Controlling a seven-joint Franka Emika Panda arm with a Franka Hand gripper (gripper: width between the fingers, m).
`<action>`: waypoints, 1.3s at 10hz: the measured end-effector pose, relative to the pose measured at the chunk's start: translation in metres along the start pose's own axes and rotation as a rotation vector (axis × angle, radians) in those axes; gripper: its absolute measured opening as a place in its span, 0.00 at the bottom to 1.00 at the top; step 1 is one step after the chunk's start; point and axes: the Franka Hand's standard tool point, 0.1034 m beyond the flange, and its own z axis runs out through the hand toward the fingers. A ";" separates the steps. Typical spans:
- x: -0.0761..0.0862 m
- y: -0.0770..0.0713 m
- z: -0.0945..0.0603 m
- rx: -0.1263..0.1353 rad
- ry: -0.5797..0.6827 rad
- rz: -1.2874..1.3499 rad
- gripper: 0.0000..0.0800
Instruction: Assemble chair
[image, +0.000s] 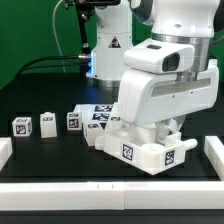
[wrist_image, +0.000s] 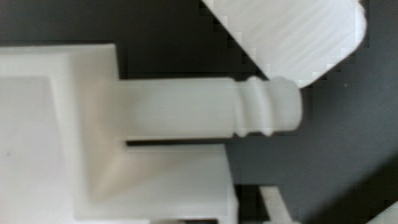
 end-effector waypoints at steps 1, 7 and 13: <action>-0.005 0.001 0.001 -0.003 -0.008 -0.067 0.03; 0.010 -0.021 0.004 -0.073 -0.006 -0.720 0.03; -0.009 -0.020 0.008 -0.018 -0.100 -0.792 0.03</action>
Offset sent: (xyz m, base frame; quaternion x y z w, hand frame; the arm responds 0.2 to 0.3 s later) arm 0.0000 0.0000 0.0000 0.0000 0.0000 -0.1296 0.9916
